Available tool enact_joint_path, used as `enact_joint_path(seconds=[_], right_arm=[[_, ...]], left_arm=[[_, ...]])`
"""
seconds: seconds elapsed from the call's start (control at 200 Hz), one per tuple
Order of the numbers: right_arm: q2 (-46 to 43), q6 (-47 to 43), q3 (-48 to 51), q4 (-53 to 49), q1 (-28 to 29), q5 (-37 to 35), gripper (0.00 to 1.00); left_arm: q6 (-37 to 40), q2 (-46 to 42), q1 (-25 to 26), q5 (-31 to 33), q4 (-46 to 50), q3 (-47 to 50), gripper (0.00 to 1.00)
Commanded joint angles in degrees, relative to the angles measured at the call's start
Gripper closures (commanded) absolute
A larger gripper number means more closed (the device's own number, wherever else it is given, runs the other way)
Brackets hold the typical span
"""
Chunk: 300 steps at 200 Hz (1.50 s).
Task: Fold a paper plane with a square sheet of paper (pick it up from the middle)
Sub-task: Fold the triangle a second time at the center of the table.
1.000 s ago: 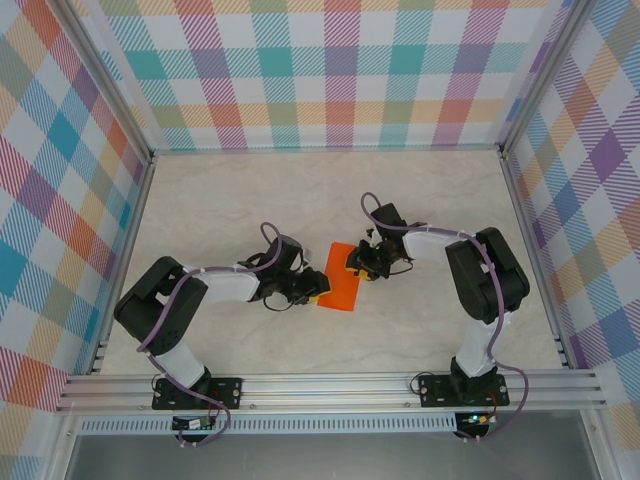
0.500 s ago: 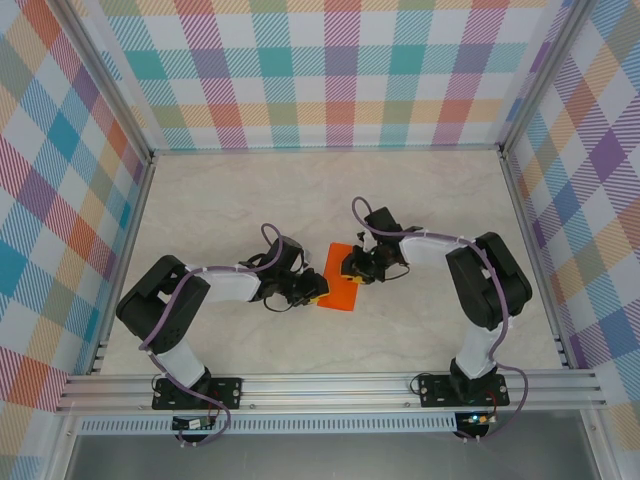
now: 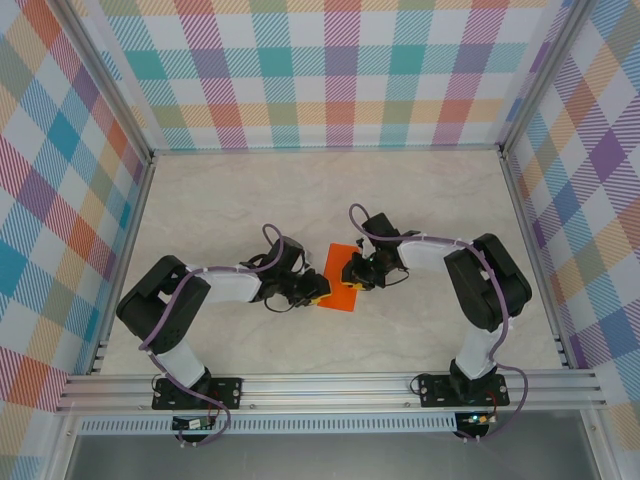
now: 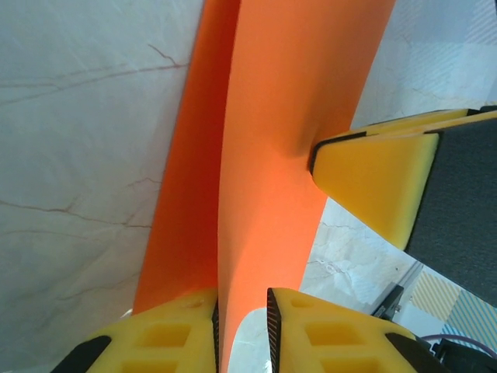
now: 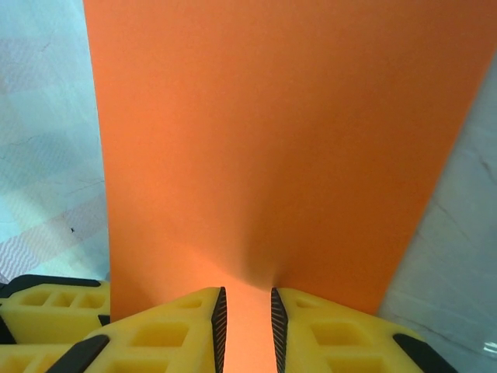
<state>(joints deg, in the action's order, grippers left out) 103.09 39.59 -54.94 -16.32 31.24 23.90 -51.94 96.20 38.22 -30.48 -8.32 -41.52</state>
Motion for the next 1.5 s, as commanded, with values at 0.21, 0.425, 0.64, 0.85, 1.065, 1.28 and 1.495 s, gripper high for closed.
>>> enact_joint_path(seconds=[0.21, 0.425, 0.64, 0.85, 1.065, 1.28, 1.495], right_arm=[[0.59, -0.9, 0.23, -2.7, 0.05, -1.85, 0.8], [-0.52, -0.66, -0.96, -2.75, 0.04, -1.56, 0.87], [0.17, -0.23, -0.36, -1.81, 0.04, -0.33, 0.9], [-0.25, -0.39, -0.43, -2.34, -0.04, -0.31, 0.9], [-1.19, -0.55, -0.78, -2.93, -0.29, -0.27, 0.86], [-3.96, -0.05, -0.46, -3.28, -1.0, -0.35, 0.83], [-9.99, 1.24, 3.16, -2.5, -3.06, -1.41, 0.73]], left_arm=[[-2.13, -1.64, 1.33, -2.62, -7.11, -1.63, 0.73], [-2.8, -0.43, 1.33, -2.39, -9.49, -1.9, 0.71], [-3.59, 1.04, 1.33, -2.57, -11.19, -2.55, 0.67], [-4.26, 2.4, 1.29, -2.72, -12.59, -3.57, 0.61], [-4.22, 2.84, 1.31, -2.36, -13.22, -3.78, 0.54], [-4.38, 3.63, 1.33, -1.9, -13.71, -3.88, 0.52], [-4.32, 4.33, 1.33, -1.51, -13.74, -4.06, 0.54]])
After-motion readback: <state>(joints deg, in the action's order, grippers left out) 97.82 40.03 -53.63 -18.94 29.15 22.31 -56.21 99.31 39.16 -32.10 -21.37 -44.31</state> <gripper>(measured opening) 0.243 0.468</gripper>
